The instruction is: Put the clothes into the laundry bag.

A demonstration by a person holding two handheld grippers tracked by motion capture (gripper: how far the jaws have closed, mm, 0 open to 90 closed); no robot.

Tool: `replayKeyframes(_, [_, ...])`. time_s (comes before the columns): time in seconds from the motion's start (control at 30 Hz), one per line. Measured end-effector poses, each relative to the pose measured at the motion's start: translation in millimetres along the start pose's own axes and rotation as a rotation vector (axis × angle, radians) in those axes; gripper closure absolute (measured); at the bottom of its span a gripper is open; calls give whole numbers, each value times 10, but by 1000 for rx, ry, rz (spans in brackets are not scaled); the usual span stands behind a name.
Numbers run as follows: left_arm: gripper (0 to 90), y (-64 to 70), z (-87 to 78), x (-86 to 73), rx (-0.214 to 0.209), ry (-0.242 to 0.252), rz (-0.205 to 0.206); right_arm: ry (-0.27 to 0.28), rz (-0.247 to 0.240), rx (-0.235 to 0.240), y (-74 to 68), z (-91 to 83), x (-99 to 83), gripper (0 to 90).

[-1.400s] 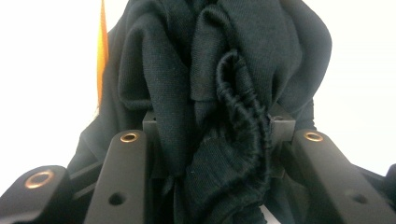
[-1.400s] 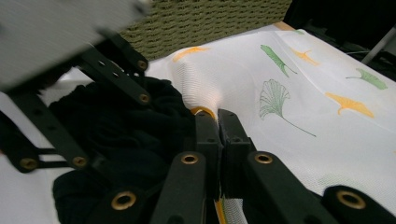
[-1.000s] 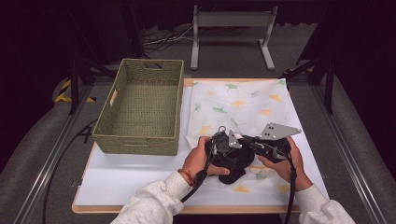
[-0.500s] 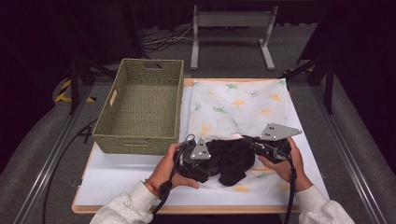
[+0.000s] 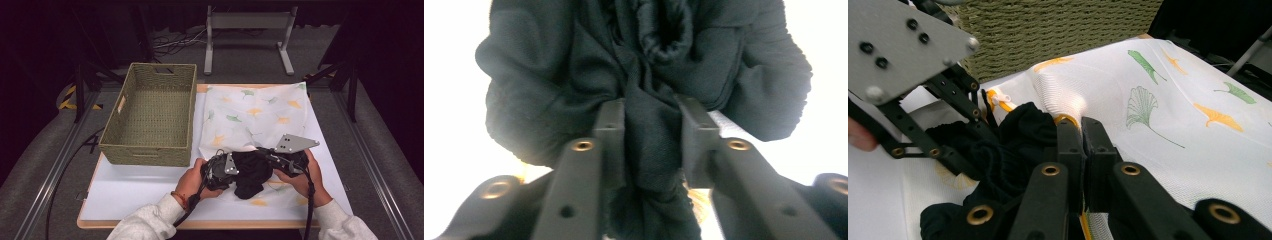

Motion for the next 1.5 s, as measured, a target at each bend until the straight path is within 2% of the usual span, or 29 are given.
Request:
replayKeyframes(0.07, [767,-14,6,33,4,-12,-9,2,2,5,-16,11,6,883])
replayKeyframes(0.13, [782,-21,4,52,-2,-11,-11,0,0,5,-20,14,7,883])
replayKeyframes(0.47, [795,-90,-113,311,-6,38,-8,16,2,9,-38,-3,39,883])
replayKeyframes(0.6, [795,-102,-97,429,4,48,10,20,1,11,-45,-6,51,883])
replayKeyframes(0.73, [796,-134,-4,507,6,61,-28,19,3,12,-47,1,47,884])
replayKeyframes(0.8, [796,-144,16,514,9,61,-35,19,2,12,-47,-1,47,884])
replayKeyframes(0.97, [796,-219,139,514,41,55,-93,15,8,18,-45,6,40,884])
replayKeyframes(1.03, [794,-251,167,504,50,53,-100,9,9,22,-52,19,36,883])
replayKeyframes(1.17, [791,-320,205,452,39,58,-148,-4,13,27,-54,38,24,884])
replayKeyframes(1.23, [785,-332,212,427,29,67,-157,-11,13,31,-55,52,14,883])
replayKeyframes(1.3, [764,-315,190,394,15,76,-156,-9,15,31,-55,46,14,883])
replayKeyframes(1.37, [700,-295,145,369,5,97,-147,-6,18,28,-50,36,13,883])
replayKeyframes(1.43, [664,-259,42,339,18,109,-124,-4,19,25,-39,29,10,884])
replayKeyframes(1.47, [643,-250,-11,321,8,132,-114,-3,21,24,-38,28,9,884])
replayKeyframes(1.5, [625,-236,-73,298,-21,158,-105,-4,21,24,-38,26,8,883])
Point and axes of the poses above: each handheld gripper's, and its own axes: z roughly forward along the jaws, x roughly out of its top, y roughly to its right, the point moved 1 cm from there along z, roughly forward along the jaws, and after that the axes turned 9 degrees about x, right-handed, at the moved point
